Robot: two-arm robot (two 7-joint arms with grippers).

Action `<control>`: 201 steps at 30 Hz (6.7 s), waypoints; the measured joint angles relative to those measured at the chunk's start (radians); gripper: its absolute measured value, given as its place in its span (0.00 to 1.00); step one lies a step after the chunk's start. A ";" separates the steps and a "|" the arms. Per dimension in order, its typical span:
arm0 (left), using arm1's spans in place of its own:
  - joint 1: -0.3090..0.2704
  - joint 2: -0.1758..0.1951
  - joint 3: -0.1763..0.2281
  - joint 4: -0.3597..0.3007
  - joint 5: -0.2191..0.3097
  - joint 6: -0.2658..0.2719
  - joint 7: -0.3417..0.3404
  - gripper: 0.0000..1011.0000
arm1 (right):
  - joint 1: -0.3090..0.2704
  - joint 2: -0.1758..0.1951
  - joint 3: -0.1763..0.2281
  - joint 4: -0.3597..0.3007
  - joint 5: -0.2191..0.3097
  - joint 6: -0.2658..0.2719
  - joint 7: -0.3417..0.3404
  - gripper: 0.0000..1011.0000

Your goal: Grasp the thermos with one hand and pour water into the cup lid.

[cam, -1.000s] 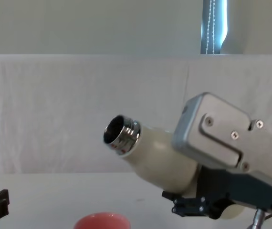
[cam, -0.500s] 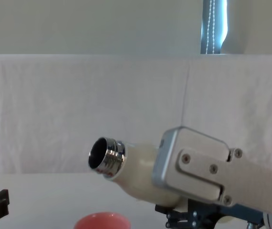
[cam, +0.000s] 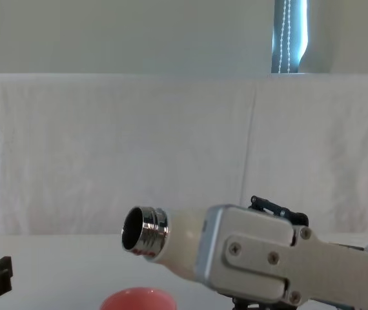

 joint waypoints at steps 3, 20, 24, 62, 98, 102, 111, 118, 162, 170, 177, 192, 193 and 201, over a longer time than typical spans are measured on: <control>0.000 0.000 0.000 0.000 0.000 0.000 0.000 0.99 | 0.000 0.001 -0.002 0.002 -0.019 0.004 -0.010 0.94; 0.000 0.000 0.000 0.000 0.000 0.000 0.000 0.99 | 0.003 0.013 -0.014 0.013 -0.119 0.016 -0.060 0.94; 0.000 0.000 0.000 0.000 0.000 0.000 0.000 0.99 | 0.004 0.014 -0.015 0.017 -0.127 0.015 -0.061 0.94; 0.000 0.000 0.000 0.000 0.000 0.000 0.000 0.99 | 0.007 0.017 -0.022 0.024 -0.152 0.019 -0.065 0.94; 0.000 0.000 0.000 0.000 0.000 0.000 0.000 0.99 | 0.024 0.015 -0.035 0.031 -0.190 0.030 -0.062 0.94; 0.000 0.000 0.000 0.000 0.000 0.000 0.000 0.99 | 0.029 0.016 -0.040 0.031 -0.200 0.034 -0.058 0.94; 0.000 0.000 0.000 0.000 0.000 0.000 0.000 0.99 | 0.032 0.018 -0.046 0.034 -0.206 0.035 -0.056 0.94; 0.000 0.000 0.000 0.000 0.000 0.000 0.000 0.99 | 0.038 0.024 -0.052 0.035 -0.215 0.034 -0.052 0.94; 0.000 0.000 0.000 0.000 0.000 0.000 0.000 0.99 | 0.052 0.043 -0.057 0.021 -0.237 0.040 -0.042 0.94; 0.000 0.000 0.000 0.000 0.000 0.000 0.000 0.99 | 0.054 0.044 -0.057 0.021 -0.237 0.039 -0.042 0.94; 0.000 0.000 0.000 0.000 0.000 0.000 0.000 0.99 | 0.055 0.046 -0.057 0.020 -0.238 0.040 -0.042 0.94; 0.000 0.000 0.000 0.000 0.000 0.000 0.000 0.99 | 0.058 0.046 -0.057 0.020 -0.241 0.040 -0.042 0.94; 0.000 0.000 0.000 0.000 0.000 0.000 0.000 0.99 | 0.058 0.046 -0.057 0.020 -0.241 0.040 -0.042 0.94; 0.000 0.000 0.000 0.000 0.000 0.000 0.000 0.99 | 0.058 0.046 -0.057 0.020 -0.242 0.041 -0.043 0.94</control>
